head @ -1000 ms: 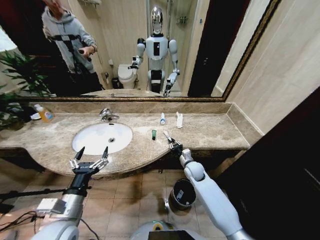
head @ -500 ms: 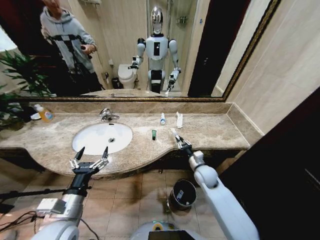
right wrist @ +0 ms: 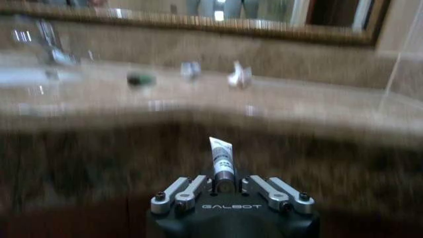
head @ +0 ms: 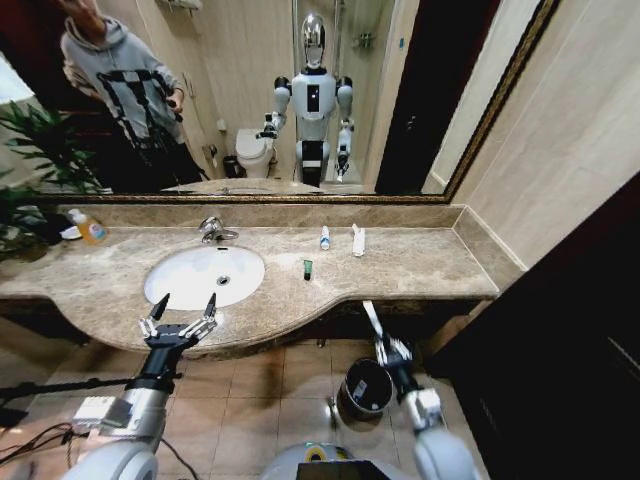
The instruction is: Pick up the trash from the sink and place it in the trash bin.
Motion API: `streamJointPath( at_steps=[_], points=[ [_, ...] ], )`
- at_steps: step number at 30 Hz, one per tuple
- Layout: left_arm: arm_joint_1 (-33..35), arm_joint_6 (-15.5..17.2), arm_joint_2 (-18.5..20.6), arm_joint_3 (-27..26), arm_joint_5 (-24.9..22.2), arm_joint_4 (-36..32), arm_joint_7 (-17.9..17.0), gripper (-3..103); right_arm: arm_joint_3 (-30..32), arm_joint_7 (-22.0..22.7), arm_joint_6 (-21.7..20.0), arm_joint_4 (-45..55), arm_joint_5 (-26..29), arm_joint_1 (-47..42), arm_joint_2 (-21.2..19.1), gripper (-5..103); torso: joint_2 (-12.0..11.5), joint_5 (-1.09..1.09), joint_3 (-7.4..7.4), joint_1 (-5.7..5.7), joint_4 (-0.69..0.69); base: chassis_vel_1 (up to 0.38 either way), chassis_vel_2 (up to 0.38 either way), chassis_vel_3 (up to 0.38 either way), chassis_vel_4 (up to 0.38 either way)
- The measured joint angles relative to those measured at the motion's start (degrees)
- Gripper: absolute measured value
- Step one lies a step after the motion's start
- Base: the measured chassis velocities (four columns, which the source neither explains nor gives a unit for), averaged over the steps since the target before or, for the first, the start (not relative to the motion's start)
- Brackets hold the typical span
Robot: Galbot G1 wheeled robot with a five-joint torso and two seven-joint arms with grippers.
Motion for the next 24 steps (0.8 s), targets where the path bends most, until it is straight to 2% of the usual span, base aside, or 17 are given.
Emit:
streamJointPath(
  at_steps=[3,5,6,10,11,16,20,24],
  points=[
    [0.0,0.0,0.0,0.0,0.0,0.0,0.0,100,-0.2,0.1,0.2,-6.9,-0.2,2.6,0.1,17,0.0,0.01,0.01,0.00,0.00,0.000,0.000,0.000,0.000],
    [0.0,0.0,0.0,0.0,0.0,0.0,0.0,100,-1.0,-0.2,0.5,-16.4,0.5,7.9,-0.6,17,0.0,0.03,0.01,0.01,0.01,0.000,0.000,0.000,0.000],
    [0.0,0.0,0.0,0.0,0.0,0.0,0.0,100,-1.0,-0.2,0.5,-16.4,0.5,7.9,-0.6,17,0.0,0.03,0.01,0.01,0.01,0.000,0.000,0.000,0.000],
    [0.0,0.0,0.0,0.0,0.0,0.0,0.0,100,-2.4,-3.7,0.6,-33.9,3.3,19.0,-1.5,17,0.0,0.02,0.02,0.02,0.02,0.000,0.000,0.000,0.000],
    [0.0,0.0,0.0,0.0,0.0,0.0,0.0,100,-2.4,-3.7,0.6,-33.9,3.3,19.0,-1.5,17,0.0,0.02,0.02,0.02,0.02,0.000,0.000,0.000,0.000],
    [0.0,0.0,0.0,0.0,0.0,0.0,0.0,100,-2.9,-5.2,-0.3,-46.4,6.0,26.8,-1.5,17,0.0,0.03,0.02,0.02,0.02,0.000,0.000,0.000,0.000],
    [0.0,0.0,0.0,0.0,0.0,0.0,0.0,100,-3.0,-5.3,0.0,-55.6,4.8,31.9,-1.7,17,0.0,0.03,0.02,0.02,0.01,0.000,0.000,0.000,0.000],
    [0.0,0.0,0.0,0.0,0.0,0.0,0.0,100,-2.8,-4.7,0.5,-65.5,0.5,37.6,-1.6,17,0.0,0.03,0.02,0.02,0.01,0.000,0.000,0.000,0.000]
  ],
)
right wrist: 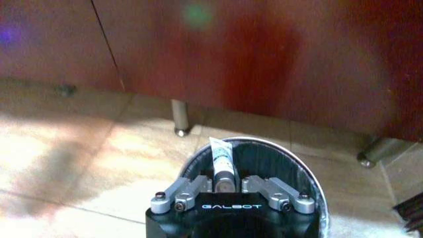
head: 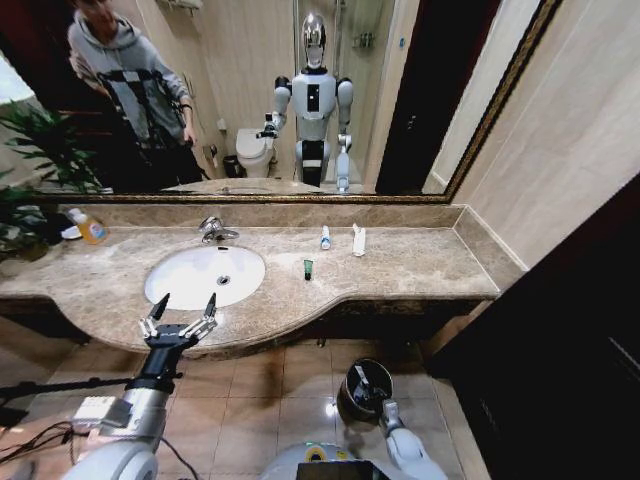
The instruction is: Pick up the trash from the sink and place it in the trash bin.
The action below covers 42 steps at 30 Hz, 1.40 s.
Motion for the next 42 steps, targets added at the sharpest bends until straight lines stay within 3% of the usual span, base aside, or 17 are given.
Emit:
streamJointPath(
  at_steps=[6,12,20,22,23,25,30,33,35,37,42],
  points=[
    [0.0,0.0,0.0,0.0,0.0,0.0,0.0,100,0.0,1.8,0.7,-8.9,-5.6,4.9,0.2,17,0.0,-0.01,0.00,0.00,0.00,0.000,0.000,0.000,0.000],
    [0.0,0.0,0.0,0.0,0.0,0.0,0.0,100,-0.2,0.9,-0.6,-19.8,-3.6,10.9,1.2,17,0.0,-0.01,0.00,0.00,0.00,0.000,0.000,0.000,0.000],
    [0.0,0.0,0.0,0.0,0.0,0.0,0.0,100,-0.3,0.5,-1.9,-20.2,-3.2,11.8,1.2,16,0.0,-0.01,-0.01,0.00,0.00,0.000,0.000,0.000,0.000],
    [0.0,0.0,0.0,0.0,0.0,0.0,0.0,100,-0.3,0.6,-2.1,-19.6,-3.2,11.3,1.0,21,0.0,-0.01,-0.01,0.00,0.00,0.000,0.000,0.000,0.000],
    [0.0,0.0,0.0,0.0,0.0,0.0,0.0,100,-0.2,0.7,-2.2,-18.8,-3.2,10.7,0.9,32,0.0,-0.01,0.00,0.00,0.00,0.000,0.000,0.000,0.000],
    [0.0,0.0,0.0,0.0,0.0,0.0,0.0,100,-0.2,0.8,-2.3,-18.5,-3.2,10.4,0.8,32,0.0,-0.01,-0.01,0.00,0.00,0.000,0.000,0.000,0.000],
    [0.0,0.0,0.0,0.0,0.0,0.0,0.0,100,-0.1,0.9,-2.1,-17.0,-3.1,8.9,0.2,54,0.0,0.00,-0.01,-0.01,0.00,0.000,0.000,0.000,0.000],
    [0.0,0.0,0.0,0.0,0.0,0.0,0.0,100,-0.1,0.9,-1.9,-16.8,-3.0,8.6,0.1,59,0.0,-0.01,-0.01,-0.01,0.00,0.000,0.000,0.000,0.000],
    [0.0,0.0,0.0,0.0,0.0,0.0,0.0,100,-0.1,0.9,-1.7,-16.3,-2.7,8.0,0.1,75,0.0,0.00,-0.01,-0.01,0.00,0.000,0.000,0.000,0.000],
    [0.0,0.0,0.0,0.0,0.0,0.0,0.0,100,-0.1,0.9,-1.6,-16.2,-2.7,7.8,0.1,75,0.0,-0.01,-0.01,-0.01,0.00,0.000,0.000,0.000,0.000],
    [0.0,0.0,0.0,0.0,0.0,0.0,0.0,100,-0.1,0.9,-1.2,-15.3,-2.8,7.0,0.4,96,0.0,0.00,-0.01,-0.01,0.00,0.000,0.000,0.000,0.000]
  ],
)
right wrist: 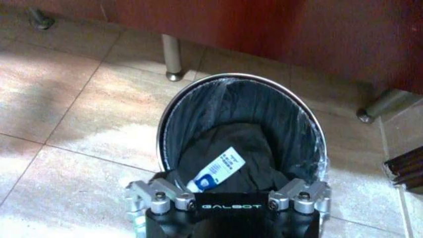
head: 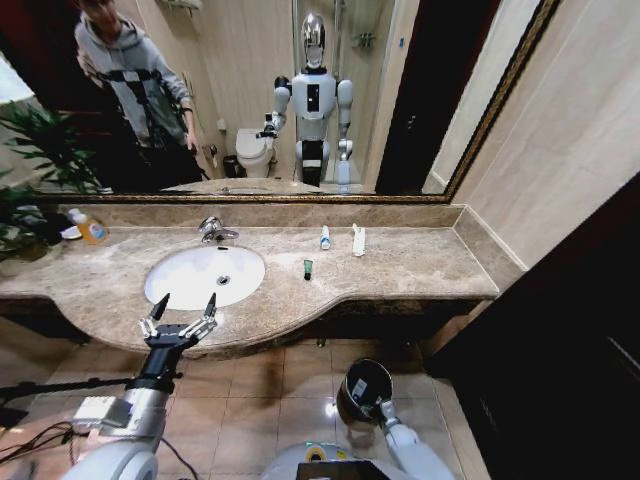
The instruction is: Pick up the trash from the sink and place it in the trash bin.
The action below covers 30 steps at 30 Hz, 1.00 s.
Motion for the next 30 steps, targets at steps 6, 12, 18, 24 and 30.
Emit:
streamJointPath(
  at_steps=[6,12,18,24,30],
  points=[
    [0.0,0.0,0.0,0.0,0.0,0.0,0.0,100,0.2,0.2,-0.9,3.2,-0.6,-2.0,0.4,100,0.0,0.00,0.00,0.00,0.00,0.000,0.000,0.000,0.000],
    [0.0,0.0,0.0,0.0,0.0,0.0,0.0,100,0.7,0.1,-2.3,9.5,-0.5,-5.7,0.4,100,0.0,0.00,0.00,0.00,0.00,0.000,0.000,0.000,0.000],
    [0.0,0.0,0.0,0.0,0.0,0.0,0.0,100,1.7,1.4,1.8,21.3,-2.6,-13.2,-0.7,100,0.0,0.00,0.00,0.00,0.00,0.000,0.000,0.000,0.000],
    [0.0,0.0,0.0,0.0,0.0,0.0,0.0,100,2.3,1.3,0.3,46.2,-1.8,-25.0,-2.0,100,0.0,-0.01,-0.01,-0.01,0.00,0.000,0.000,0.000,0.000],
    [0.0,0.0,0.0,0.0,0.0,0.0,0.0,100,2.2,1.1,-4.7,68.1,1.0,-34.1,-0.9,100,0.0,0.00,0.00,0.00,0.00,0.000,0.000,0.000,0.000]
  ],
)
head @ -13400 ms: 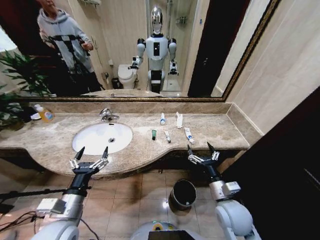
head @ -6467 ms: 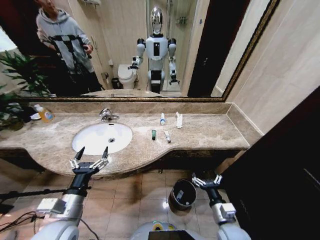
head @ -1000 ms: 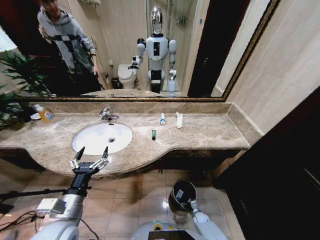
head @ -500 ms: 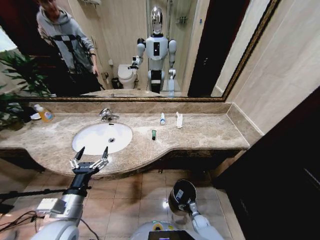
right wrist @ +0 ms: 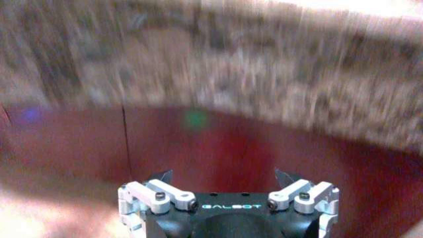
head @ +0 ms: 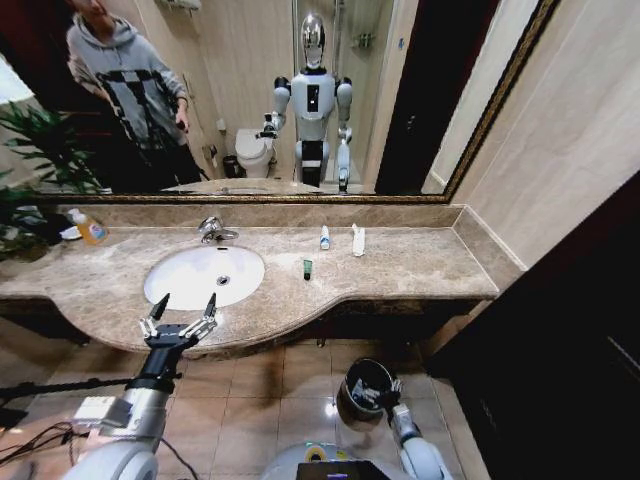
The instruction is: Pick up the trash from the sink and place it in the trash bin.
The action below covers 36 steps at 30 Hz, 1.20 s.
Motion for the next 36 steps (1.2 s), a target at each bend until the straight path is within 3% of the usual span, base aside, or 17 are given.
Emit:
streamJointPath(
  at_steps=[3,8,14,16,28,36],
  points=[
    [0.0,0.0,0.0,0.0,0.0,0.0,0.0,100,-0.3,-0.7,-1.3,12.1,0.2,-5.6,1.1,100,0.0,0.00,0.00,0.00,0.00,0.000,0.000,0.000,0.000],
    [0.0,0.0,0.0,0.0,0.0,0.0,0.0,100,-0.7,-1.5,-2.0,21.7,0.1,-9.8,1.3,100,0.0,-0.01,0.00,0.00,0.00,0.000,0.000,0.000,0.000],
    [0.0,0.0,0.0,0.0,0.0,0.0,0.0,100,-0.8,-2.4,-3.1,29.8,1.3,-11.0,0.7,100,0.0,-0.01,0.00,0.00,-0.01,0.000,0.000,0.000,0.000],
    [0.0,0.0,0.0,0.0,0.0,0.0,0.0,100,-2.2,-3.3,-5.7,33.6,2.0,-8.7,0.2,100,0.0,-0.02,0.00,0.00,-0.01,0.000,0.000,0.000,0.000],
    [0.0,0.0,0.0,0.0,0.0,0.0,0.0,100,-10.7,-6.6,-13.4,22.2,5.3,11.4,-4.0,100,0.0,0.00,0.01,0.01,0.00,0.000,0.000,0.000,0.000],
    [0.0,0.0,0.0,0.0,0.0,0.0,0.0,100,-18.6,-5.0,-17.0,12.4,7.7,26.8,-4.9,100,0.0,0.00,0.02,0.01,0.01,0.000,0.000,0.000,0.000]
  ],
)
